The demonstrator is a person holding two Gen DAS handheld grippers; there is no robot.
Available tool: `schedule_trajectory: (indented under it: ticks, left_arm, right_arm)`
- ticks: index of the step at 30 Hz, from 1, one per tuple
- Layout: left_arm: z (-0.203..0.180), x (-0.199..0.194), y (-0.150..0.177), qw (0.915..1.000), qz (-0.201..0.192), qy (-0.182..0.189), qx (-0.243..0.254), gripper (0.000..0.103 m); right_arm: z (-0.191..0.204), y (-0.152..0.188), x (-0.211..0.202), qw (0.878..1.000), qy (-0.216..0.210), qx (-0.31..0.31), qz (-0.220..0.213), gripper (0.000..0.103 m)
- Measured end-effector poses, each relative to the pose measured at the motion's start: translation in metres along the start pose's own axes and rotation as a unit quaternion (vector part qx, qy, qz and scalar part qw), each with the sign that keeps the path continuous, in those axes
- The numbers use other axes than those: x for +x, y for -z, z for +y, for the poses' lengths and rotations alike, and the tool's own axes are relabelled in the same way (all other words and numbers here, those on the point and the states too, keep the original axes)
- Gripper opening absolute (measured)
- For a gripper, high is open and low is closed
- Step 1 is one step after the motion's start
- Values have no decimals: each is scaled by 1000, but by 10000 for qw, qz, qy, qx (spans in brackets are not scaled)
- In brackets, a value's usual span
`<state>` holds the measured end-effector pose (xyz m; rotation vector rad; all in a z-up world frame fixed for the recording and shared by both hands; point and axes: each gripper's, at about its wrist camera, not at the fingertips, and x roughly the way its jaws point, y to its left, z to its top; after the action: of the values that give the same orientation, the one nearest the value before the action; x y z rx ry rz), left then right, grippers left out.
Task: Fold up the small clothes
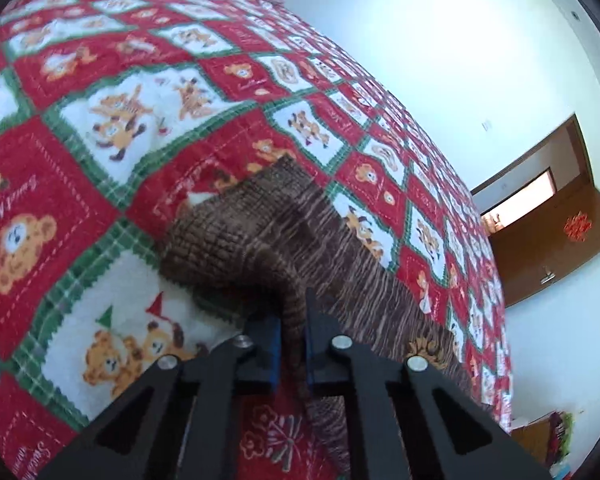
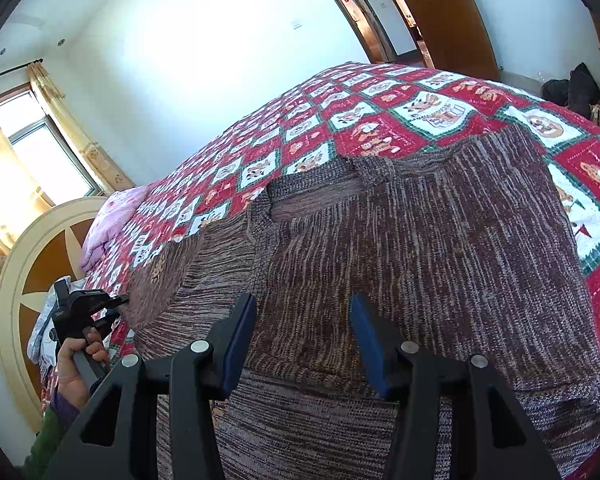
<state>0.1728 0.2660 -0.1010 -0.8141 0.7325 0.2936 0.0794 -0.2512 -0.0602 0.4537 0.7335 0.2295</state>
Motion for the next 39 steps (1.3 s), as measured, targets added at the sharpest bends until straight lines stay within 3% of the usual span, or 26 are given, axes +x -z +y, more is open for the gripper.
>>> schedule_trajectory:
  ticks: [2, 4, 6, 9, 11, 15, 17, 20, 24, 31, 32, 36, 39]
  left_arm:
    - [-18, -5, 3, 9992, -67, -63, 400, 7]
    - [-37, -15, 8, 9969, -193, 140, 748, 7]
    - [-69, -34, 21, 9889, -410, 360, 1379, 7]
    - [-127, -60, 60, 9618, -598, 696, 2578, 7]
    - [-163, -71, 99, 9362, -597, 959, 3329, 7]
    - [-201, -70, 167, 8983, -302, 1295, 4187, 7]
    - [-206, -65, 194, 8881, -164, 1291, 4409, 7]
    - [-205, -47, 219, 8888, 266, 1149, 4429, 7]
    - [-200, -45, 236, 8859, 463, 1031, 4499, 8]
    - [-191, -36, 233, 8985, 788, 1360, 4098, 10]
    - [-188, -36, 231, 9014, 824, 1466, 3989, 15]
    - [-178, -33, 223, 9138, 960, 1733, 3546, 16]
    - [-176, -31, 221, 9169, 992, 1810, 3417, 16]
  right_arm:
    - [-1, -1, -1, 10000, -10, 32, -14, 52]
    - [-3, -1, -2, 10000, -14, 70, -35, 52]
    - [-4, -1, -3, 9999, -31, 108, -57, 52]
    - [-9, -2, -3, 9998, -39, 208, -59, 52]
    - [-11, -3, -3, 9996, -46, 265, -54, 52]
    - [-13, -3, -5, 9995, -34, 316, -74, 52]
    - [-15, -3, -5, 9994, -24, 336, -77, 52]
    - [-17, -3, -6, 9993, -16, 367, -66, 52]
    - [-15, -2, -5, 9994, -58, 350, -39, 52]
    - [-2, -11, 0, 9980, -430, 401, 213, 52]
    - [4, -16, 1, 9983, -422, 311, 241, 52]
    - [38, -44, 21, 9971, -507, -315, 476, 52]
    - [70, -66, 56, 9912, -561, -883, 806, 52]
